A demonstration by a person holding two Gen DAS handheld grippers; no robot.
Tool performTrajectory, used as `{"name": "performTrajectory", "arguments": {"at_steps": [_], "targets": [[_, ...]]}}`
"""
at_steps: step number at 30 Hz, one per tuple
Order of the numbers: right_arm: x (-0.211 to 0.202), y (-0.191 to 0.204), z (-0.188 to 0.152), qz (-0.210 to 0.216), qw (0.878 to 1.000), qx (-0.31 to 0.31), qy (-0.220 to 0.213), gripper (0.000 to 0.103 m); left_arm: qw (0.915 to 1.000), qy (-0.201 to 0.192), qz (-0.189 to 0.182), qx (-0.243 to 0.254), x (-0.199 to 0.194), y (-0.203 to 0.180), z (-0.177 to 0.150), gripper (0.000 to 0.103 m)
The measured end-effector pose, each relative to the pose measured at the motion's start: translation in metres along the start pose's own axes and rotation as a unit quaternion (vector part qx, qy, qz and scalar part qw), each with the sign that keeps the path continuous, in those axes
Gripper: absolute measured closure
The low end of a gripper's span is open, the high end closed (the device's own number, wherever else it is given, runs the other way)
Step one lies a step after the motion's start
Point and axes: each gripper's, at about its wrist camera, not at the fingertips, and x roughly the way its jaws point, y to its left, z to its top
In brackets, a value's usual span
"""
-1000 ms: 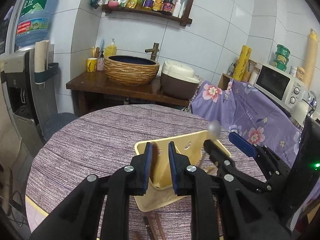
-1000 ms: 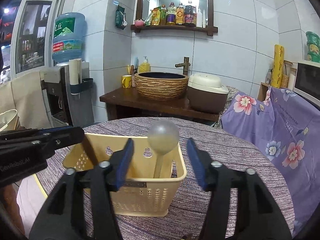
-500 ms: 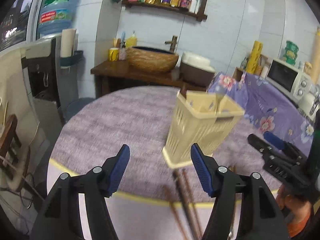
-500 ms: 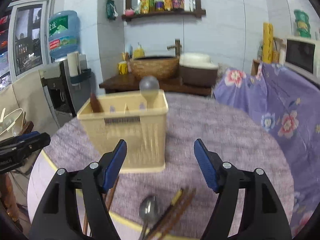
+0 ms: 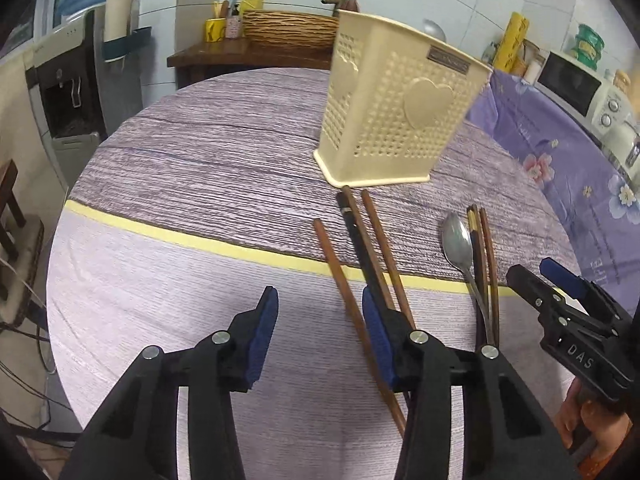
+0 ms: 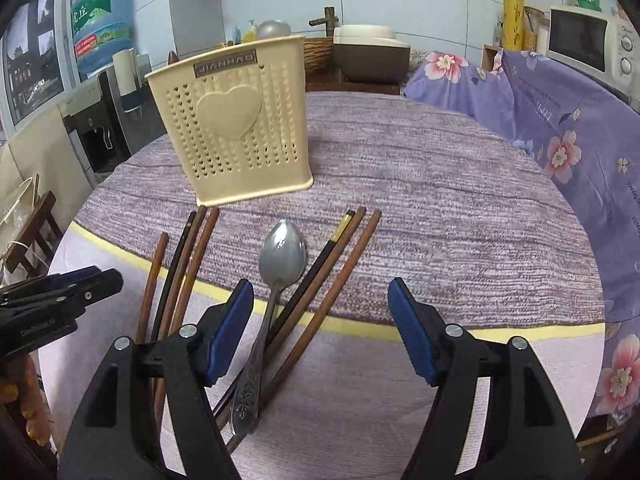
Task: Organize utensils
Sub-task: 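Grasp the pointed silver spoon with the right tool while the left tool approaches a brown chopstick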
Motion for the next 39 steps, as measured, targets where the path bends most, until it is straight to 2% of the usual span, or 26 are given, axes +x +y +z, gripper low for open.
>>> {"name": "performTrajectory", "arguments": {"at_steps": [9,12,17,20,29,35,39], "targets": [[-0.001,-0.002,-0.005,-0.001,1.0,0.002,-0.001,0.033,0.9995,0.027,0.015,0.012,0.027,-0.015,0.001,0.071],[-0.002,-0.002,-0.005,-0.001,1.0,0.004,-0.001,0.033,0.9992,0.022,0.026,0.021,0.03,-0.018,0.002,0.075],[-0.002,0.0,-0.003,0.0,1.0,-0.003,0.0,0.033,0.9988,0.022,0.035,0.027,0.033,-0.014,0.006,0.091],[0.002,0.001,0.001,0.009,1.0,-0.006,0.007,0.033,0.9987,0.023,0.035,0.029,0.035,-0.009,0.01,0.092],[0.039,0.02,0.033,0.069,0.996,-0.024,0.052,0.033,0.9989,0.024,0.032,0.023,0.035,0.0,0.013,0.093],[0.068,0.031,0.053,0.047,0.996,-0.037,0.062,0.033,0.9991,0.024,0.028,0.021,0.035,0.002,0.013,0.093],[0.086,0.038,0.051,0.022,0.995,-0.05,0.081,0.034,0.9992,0.024,0.025,0.019,0.034,0.004,0.013,0.093]]}}
